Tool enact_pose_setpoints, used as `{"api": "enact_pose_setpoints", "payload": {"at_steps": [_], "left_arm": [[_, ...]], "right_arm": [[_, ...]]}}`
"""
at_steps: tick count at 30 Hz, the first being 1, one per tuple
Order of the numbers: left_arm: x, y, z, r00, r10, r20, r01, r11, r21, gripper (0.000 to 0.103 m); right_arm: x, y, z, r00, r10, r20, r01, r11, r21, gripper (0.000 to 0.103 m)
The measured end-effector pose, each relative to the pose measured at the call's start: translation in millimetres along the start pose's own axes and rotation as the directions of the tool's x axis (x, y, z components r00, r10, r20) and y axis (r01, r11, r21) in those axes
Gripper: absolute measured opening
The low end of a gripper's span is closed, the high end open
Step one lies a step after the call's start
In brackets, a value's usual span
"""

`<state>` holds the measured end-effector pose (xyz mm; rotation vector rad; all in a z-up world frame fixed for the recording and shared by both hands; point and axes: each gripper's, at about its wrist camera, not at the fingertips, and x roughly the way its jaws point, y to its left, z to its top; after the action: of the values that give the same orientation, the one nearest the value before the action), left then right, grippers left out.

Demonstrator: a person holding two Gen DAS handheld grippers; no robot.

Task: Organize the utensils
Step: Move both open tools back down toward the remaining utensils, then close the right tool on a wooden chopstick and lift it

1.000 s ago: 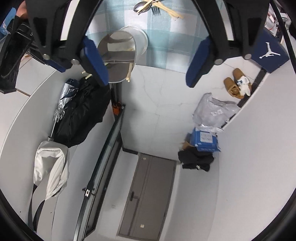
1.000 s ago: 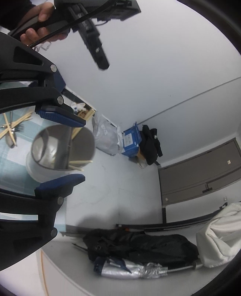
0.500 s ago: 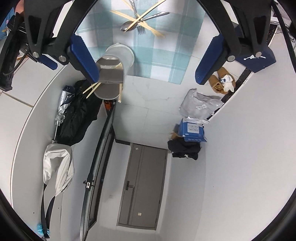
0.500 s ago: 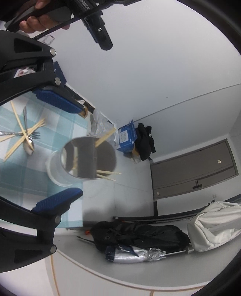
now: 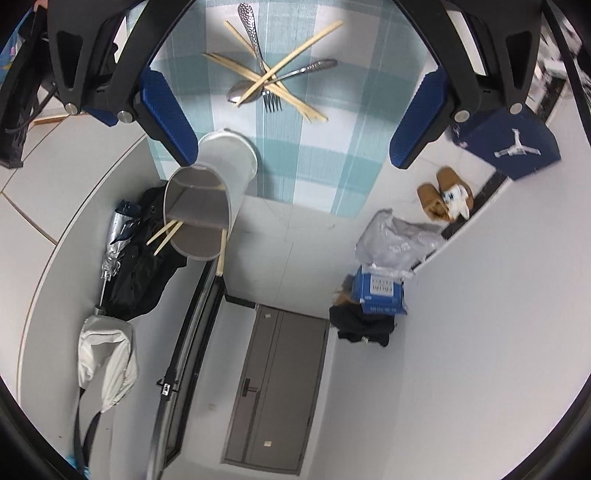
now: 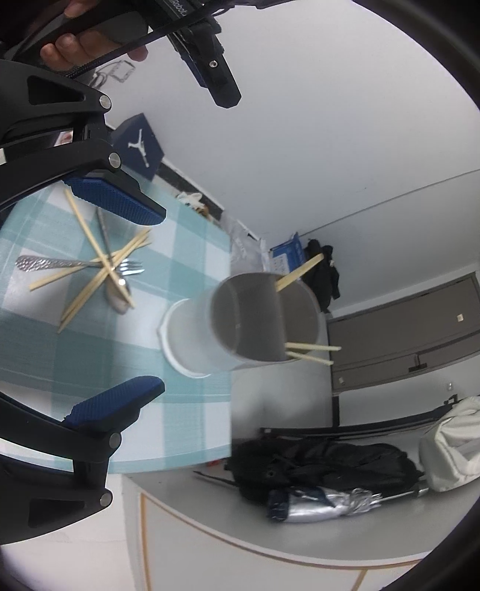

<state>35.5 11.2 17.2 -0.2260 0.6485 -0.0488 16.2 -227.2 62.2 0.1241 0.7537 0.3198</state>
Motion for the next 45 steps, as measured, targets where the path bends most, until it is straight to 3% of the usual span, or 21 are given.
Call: {"api": "enact_pose_setpoints", "payload": {"at_steps": [6,11,12,14,18,20,25,30,33,35,37,45], "left_arm": [[15,16,-28,0.999,0.034,-0.037,-0.036,0.997,-0.068,0.102],[31,28,-44,0.989,0.059,-0.133,-0.07,0.994,-0.08,0.102],[32,30,-45,0.988,0.036,-0.147,-0.049,0.995,-0.084,0.102],[28,33,-43,0.991,0.009,-0.13,-0.023,0.995,-0.101,0.102],[15,40,-34,0.997,0.032,-0.069,-0.037,0.996,-0.079,0.102],[16,48,-32,0.995,0.063,-0.078,-0.07,0.993,-0.094,0.102],[20,59,-24,0.995,0.04,-0.088,-0.05,0.993,-0.111,0.102],[30,62,-20,0.992,0.042,-0.116,-0.054,0.993,-0.105,0.102],[36,67,-21,0.989,0.03,-0.147,-0.049,0.99,-0.129,0.102],[39,72,-21,0.987,0.028,-0.161,-0.052,0.987,-0.149,0.102],[41,77,-20,0.984,0.024,-0.174,-0.055,0.983,-0.173,0.102],[43,95,-21,0.98,-0.011,-0.2,-0.045,0.962,-0.271,0.102]], "right_arm": [[16,-10,-28,0.997,-0.031,-0.072,0.032,0.999,0.009,0.084],[30,-16,-38,0.991,-0.045,-0.125,0.05,0.998,0.035,0.084],[32,-16,-39,0.99,-0.056,-0.133,0.061,0.998,0.029,0.084],[37,-15,-41,0.986,-0.082,-0.145,0.085,0.996,0.014,0.084],[47,-16,-43,0.979,-0.086,-0.185,0.09,0.996,0.013,0.084],[52,-16,-44,0.975,-0.095,-0.199,0.097,0.995,0.003,0.084],[71,-14,-49,0.96,-0.109,-0.256,0.113,0.994,-0.002,0.084],[90,-5,-48,0.946,-0.068,-0.317,0.076,0.997,0.012,0.079],[101,1,-41,0.941,-0.043,-0.336,0.05,0.999,0.012,0.069],[110,3,-38,0.933,-0.007,-0.361,0.023,0.999,0.04,0.046],[122,5,-35,0.923,0.032,-0.383,-0.003,0.997,0.076,0.037],[153,4,-34,0.9,0.044,-0.434,0.038,0.983,0.179,0.035]]}}
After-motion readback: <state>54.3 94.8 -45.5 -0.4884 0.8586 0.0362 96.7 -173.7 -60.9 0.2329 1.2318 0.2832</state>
